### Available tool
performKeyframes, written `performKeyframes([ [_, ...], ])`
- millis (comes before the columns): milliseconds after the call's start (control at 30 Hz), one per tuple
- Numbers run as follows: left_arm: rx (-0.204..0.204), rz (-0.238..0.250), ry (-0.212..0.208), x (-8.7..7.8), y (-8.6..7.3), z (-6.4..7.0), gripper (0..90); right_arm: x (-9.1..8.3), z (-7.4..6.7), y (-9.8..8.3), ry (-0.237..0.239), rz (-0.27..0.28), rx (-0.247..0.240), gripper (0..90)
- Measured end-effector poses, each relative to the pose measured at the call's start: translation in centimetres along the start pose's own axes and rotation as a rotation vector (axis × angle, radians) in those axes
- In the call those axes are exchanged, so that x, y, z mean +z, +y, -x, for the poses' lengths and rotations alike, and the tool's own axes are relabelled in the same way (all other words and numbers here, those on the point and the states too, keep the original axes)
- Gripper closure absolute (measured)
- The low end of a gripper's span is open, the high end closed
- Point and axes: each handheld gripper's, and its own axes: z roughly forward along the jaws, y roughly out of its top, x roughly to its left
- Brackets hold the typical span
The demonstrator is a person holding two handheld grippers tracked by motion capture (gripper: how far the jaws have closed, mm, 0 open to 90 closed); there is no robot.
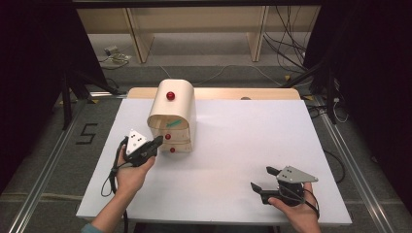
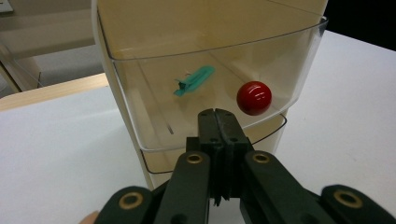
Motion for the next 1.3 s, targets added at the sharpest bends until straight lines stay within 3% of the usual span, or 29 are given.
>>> performKeyframes([
  [1300,0.000,-0.013,-0.002,0.04,0.02,-0.44,89.3,-0.05,0.01,-0.02,0.002,0.003,0.002,20.4],
])
